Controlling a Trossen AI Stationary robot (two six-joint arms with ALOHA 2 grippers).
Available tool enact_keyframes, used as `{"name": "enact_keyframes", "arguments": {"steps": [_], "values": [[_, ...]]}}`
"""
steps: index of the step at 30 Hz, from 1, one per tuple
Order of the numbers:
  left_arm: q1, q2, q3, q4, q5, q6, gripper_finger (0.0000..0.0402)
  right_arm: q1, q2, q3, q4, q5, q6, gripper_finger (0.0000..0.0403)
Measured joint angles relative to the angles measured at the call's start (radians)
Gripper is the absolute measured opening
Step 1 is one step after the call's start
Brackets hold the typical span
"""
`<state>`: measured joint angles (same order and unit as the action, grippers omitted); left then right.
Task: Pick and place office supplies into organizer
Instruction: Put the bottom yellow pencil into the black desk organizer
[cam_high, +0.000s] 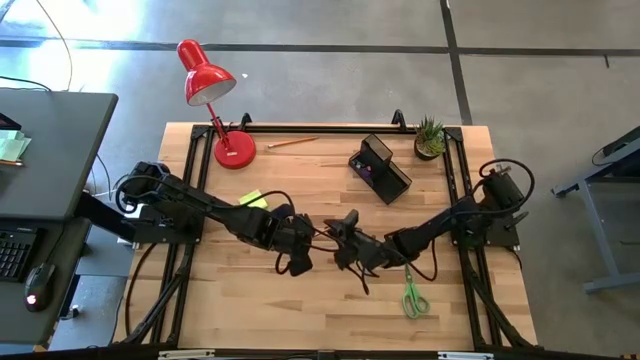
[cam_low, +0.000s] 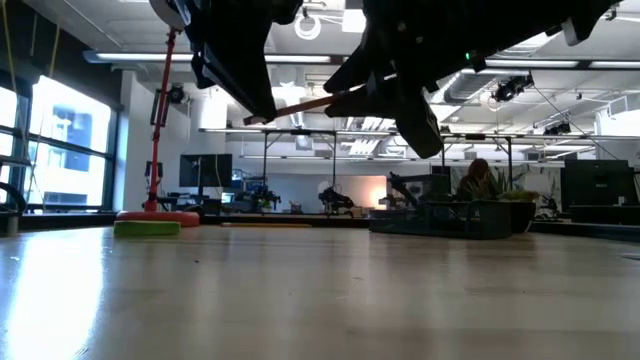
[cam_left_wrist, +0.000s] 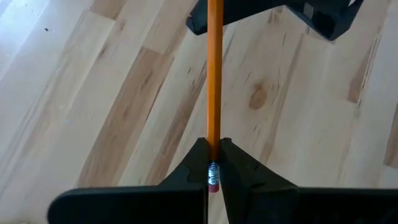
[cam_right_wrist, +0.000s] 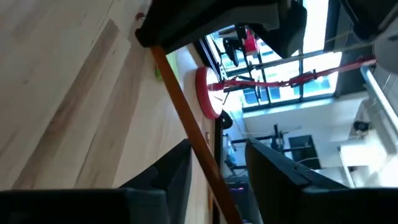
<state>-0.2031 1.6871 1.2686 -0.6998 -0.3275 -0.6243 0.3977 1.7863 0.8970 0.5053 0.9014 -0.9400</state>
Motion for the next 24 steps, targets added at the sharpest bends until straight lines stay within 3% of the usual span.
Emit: {"name": "enact_keyframes", "arguments": {"steps": [12,19,24], "values": [[0.000,0.000,0.000,-0.007,0.002,0.003,0.0003,0.008,0.000,-0.002,-0.124,-0.099,0.098,0.0013],[0.000,0.000,0.000,0.002,-0.001,0.060,0.0013,0.001,0.000,-0.001,-0.167,-0.129,0.230,0.0011],[0.000,0.000,0.000,0.011,-0.037,0.080,0.0072,-0.019,0.000,-0.001,-0.171,-0.137,0.292,0.0008]]}}
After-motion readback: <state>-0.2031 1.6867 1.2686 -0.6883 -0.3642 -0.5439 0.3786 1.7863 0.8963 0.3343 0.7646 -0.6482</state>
